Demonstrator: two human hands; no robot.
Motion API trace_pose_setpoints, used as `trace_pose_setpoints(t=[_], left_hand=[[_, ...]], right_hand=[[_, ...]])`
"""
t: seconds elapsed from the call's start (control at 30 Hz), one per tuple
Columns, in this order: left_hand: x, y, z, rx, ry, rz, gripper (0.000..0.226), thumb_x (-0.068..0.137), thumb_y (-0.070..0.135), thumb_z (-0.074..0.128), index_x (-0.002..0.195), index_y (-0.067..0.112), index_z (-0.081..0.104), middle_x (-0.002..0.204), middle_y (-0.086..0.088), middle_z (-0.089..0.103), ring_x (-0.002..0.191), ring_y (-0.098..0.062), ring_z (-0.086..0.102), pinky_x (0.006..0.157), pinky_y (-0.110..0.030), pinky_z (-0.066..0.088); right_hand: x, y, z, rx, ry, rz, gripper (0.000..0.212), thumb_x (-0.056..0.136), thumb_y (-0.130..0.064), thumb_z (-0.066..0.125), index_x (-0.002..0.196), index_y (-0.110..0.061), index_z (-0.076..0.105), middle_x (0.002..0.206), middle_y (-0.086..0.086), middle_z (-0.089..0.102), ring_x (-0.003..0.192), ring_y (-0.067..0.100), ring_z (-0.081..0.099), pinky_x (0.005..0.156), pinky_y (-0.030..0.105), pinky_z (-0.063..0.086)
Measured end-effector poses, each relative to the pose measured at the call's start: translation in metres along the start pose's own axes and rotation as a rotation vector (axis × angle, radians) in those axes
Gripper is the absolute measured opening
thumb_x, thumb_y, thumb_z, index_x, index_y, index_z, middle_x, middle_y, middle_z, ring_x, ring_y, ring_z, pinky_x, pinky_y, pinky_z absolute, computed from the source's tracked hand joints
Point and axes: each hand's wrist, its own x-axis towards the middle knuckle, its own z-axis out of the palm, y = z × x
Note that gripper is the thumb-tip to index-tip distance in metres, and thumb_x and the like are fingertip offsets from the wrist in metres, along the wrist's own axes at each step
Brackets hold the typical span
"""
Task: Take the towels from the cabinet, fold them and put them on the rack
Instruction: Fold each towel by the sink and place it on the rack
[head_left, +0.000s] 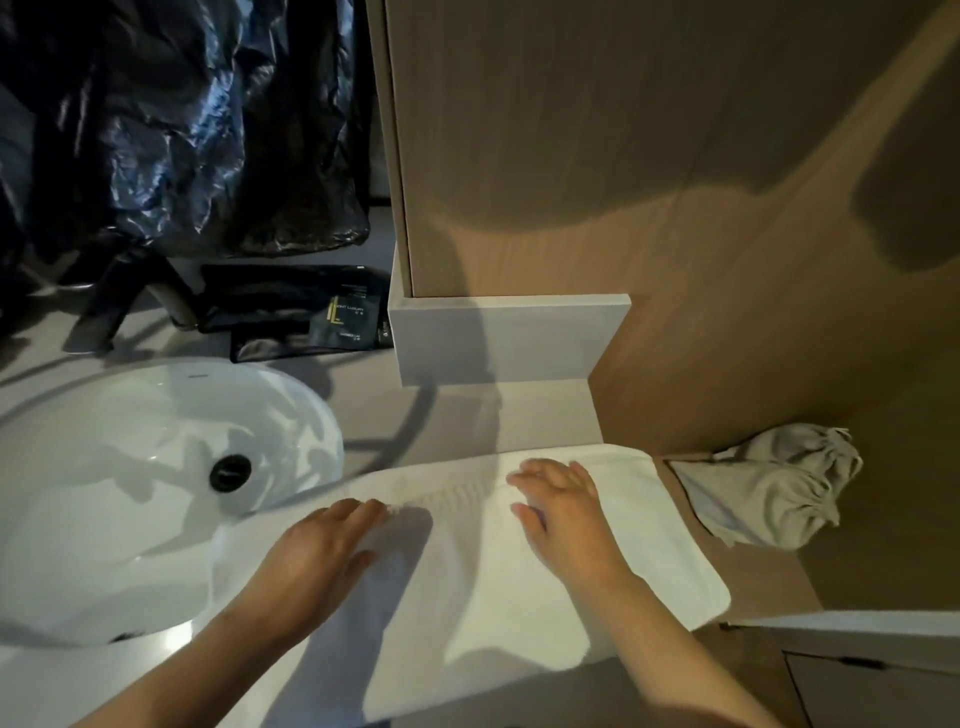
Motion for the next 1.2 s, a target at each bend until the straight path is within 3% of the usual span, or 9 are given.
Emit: trace_pose_setpoints(t=[0.1,0.27,0.43,0.6,0.73,0.9,1.0,1.1,1.2], left_hand=[[-0.005,-0.017,0.000,0.034,0.000,-0.011,0.038,0.087,0.024,0.068,0.125,0.024,0.061,0.104,0.004,0.068,0.083,-0.018,0.068,0.071,-0.030,0.055],[-0.001,-0.041,-0.011,0.217,-0.164,-0.045,0.077,0.079,0.062,0.004,0.132,0.037,0.055,0.123,0.011,0.062,0.107,-0.011,0.063,0.090,-0.028,0.049],[-0.011,-0.074,-0.032,0.041,-0.162,-0.172,0.027,0.093,0.050,0.054,0.119,0.049,0.063,0.115,0.027,0.065,0.104,-0.002,0.062,0.078,-0.011,0.041],[-0.037,-0.088,-0.017,-0.246,0.087,-0.481,0.030,0.081,0.043,0.074,0.091,0.023,0.055,0.078,0.018,0.064,0.074,-0.012,0.063,0.063,-0.029,0.045],[-0.049,-0.103,-0.015,-0.362,0.323,-0.607,0.017,0.083,0.049,0.066,0.085,0.034,0.058,0.074,0.013,0.066,0.069,-0.002,0.061,0.058,-0.025,0.046],[-0.042,-0.111,-0.017,-0.901,0.270,-0.866,0.036,0.097,0.041,0.052,0.096,0.007,0.061,0.088,-0.012,0.068,0.077,-0.027,0.065,0.078,-0.040,0.056],[-0.034,-0.111,-0.023,-1.140,0.166,-0.846,0.034,0.097,0.038,0.053,0.100,0.004,0.053,0.075,-0.014,0.047,0.067,-0.024,0.045,0.064,-0.034,0.041],[-0.023,-0.108,-0.021,-1.271,0.233,-0.788,0.028,0.093,0.023,0.064,0.118,0.016,0.054,0.084,-0.006,0.062,0.069,-0.017,0.060,0.064,-0.025,0.045],[-0.020,-0.111,-0.011,-1.048,0.444,-0.728,0.034,0.089,0.005,0.066,0.122,0.013,0.061,0.083,-0.002,0.070,0.070,-0.008,0.067,0.059,-0.008,0.047]], right_hand=[[0.005,0.003,-0.001,-0.037,-0.003,-0.012,0.030,0.095,-0.026,0.060,0.125,-0.026,0.064,0.133,-0.009,0.057,0.128,0.011,0.048,0.119,0.033,0.019],[0.018,0.003,-0.010,-0.075,-0.023,0.036,0.017,0.089,-0.031,0.067,0.103,-0.022,0.064,0.118,-0.007,0.062,0.115,0.015,0.054,0.107,0.027,0.027],[0.022,0.004,-0.012,-0.097,-0.049,0.061,0.018,0.088,-0.033,0.069,0.098,-0.018,0.067,0.114,-0.004,0.062,0.110,0.020,0.055,0.099,0.028,0.029],[0.027,-0.005,-0.016,-0.155,-0.078,0.089,0.018,0.088,-0.033,0.070,0.097,-0.018,0.068,0.111,-0.002,0.061,0.106,0.020,0.057,0.096,0.029,0.036],[0.035,-0.026,-0.017,-0.140,-0.176,0.040,0.023,0.089,-0.036,0.068,0.108,-0.023,0.064,0.116,-0.005,0.060,0.110,0.017,0.055,0.097,0.025,0.035],[0.037,-0.075,0.011,0.008,-0.252,-0.080,0.043,0.091,-0.040,0.066,0.131,-0.025,0.056,0.140,-0.008,0.052,0.132,0.015,0.044,0.113,0.029,0.027],[0.039,-0.091,0.028,-0.016,-0.257,-0.118,0.046,0.092,-0.044,0.063,0.134,-0.027,0.054,0.144,-0.009,0.048,0.141,0.012,0.035,0.116,0.028,0.021],[0.041,-0.094,0.031,-0.039,-0.249,-0.102,0.046,0.091,-0.042,0.065,0.134,-0.028,0.055,0.142,-0.009,0.048,0.139,0.012,0.036,0.116,0.028,0.022],[0.042,-0.090,0.027,-0.011,-0.228,-0.083,0.042,0.090,-0.035,0.069,0.130,-0.026,0.059,0.136,-0.008,0.053,0.134,0.013,0.042,0.113,0.029,0.027]])
